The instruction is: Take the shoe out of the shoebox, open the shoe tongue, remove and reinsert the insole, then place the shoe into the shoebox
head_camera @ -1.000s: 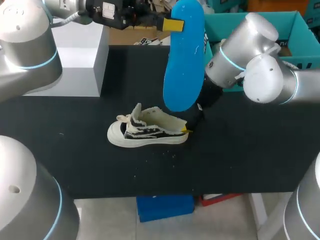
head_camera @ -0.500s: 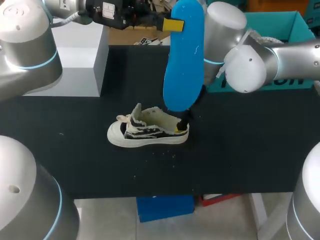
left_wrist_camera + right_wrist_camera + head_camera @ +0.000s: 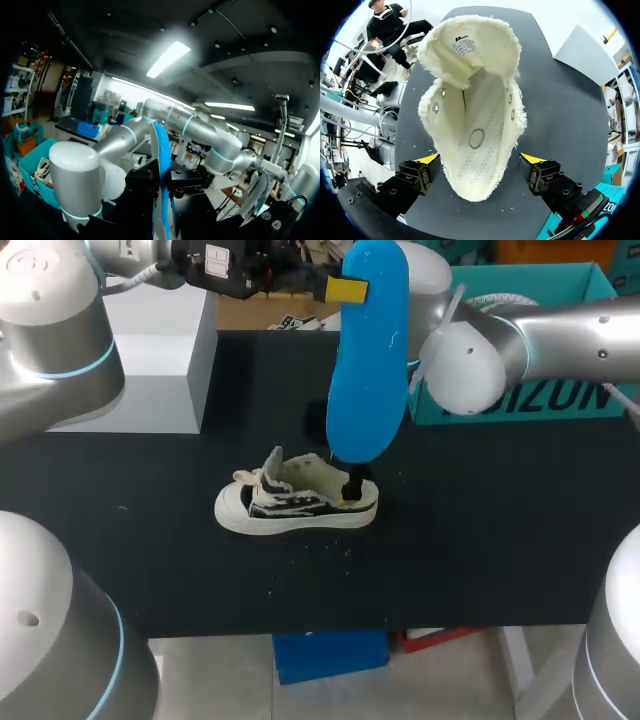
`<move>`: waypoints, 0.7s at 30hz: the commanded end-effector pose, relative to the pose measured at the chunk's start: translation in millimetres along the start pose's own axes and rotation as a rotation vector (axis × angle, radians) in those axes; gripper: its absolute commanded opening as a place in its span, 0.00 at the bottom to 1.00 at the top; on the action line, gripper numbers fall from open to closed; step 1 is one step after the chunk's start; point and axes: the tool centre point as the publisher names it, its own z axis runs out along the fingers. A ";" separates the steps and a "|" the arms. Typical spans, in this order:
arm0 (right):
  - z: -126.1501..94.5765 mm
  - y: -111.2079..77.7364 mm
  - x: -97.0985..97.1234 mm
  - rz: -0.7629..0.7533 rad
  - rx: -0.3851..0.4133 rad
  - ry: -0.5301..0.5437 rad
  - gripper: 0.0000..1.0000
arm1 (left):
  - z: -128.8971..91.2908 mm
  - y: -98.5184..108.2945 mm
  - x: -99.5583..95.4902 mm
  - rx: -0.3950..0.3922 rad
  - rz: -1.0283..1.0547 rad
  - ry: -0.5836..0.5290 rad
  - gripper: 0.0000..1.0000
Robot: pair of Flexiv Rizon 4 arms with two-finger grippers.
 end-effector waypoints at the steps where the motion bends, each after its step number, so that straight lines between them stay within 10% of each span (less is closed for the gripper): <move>1: 0.8 4.8 -1.9 0.003 0.050 0.001 1.00 | 1.5 0.2 -0.1 0.000 0.000 -0.004 0.00; 10: 4.2 6.4 -1.5 -0.021 -0.025 0.007 1.00 | 1.5 0.2 -0.1 0.000 0.000 -0.004 0.00; 21: 5.0 2.0 3.6 -0.129 -0.344 -0.061 1.00 | 1.5 0.2 -0.1 0.000 0.000 -0.004 0.00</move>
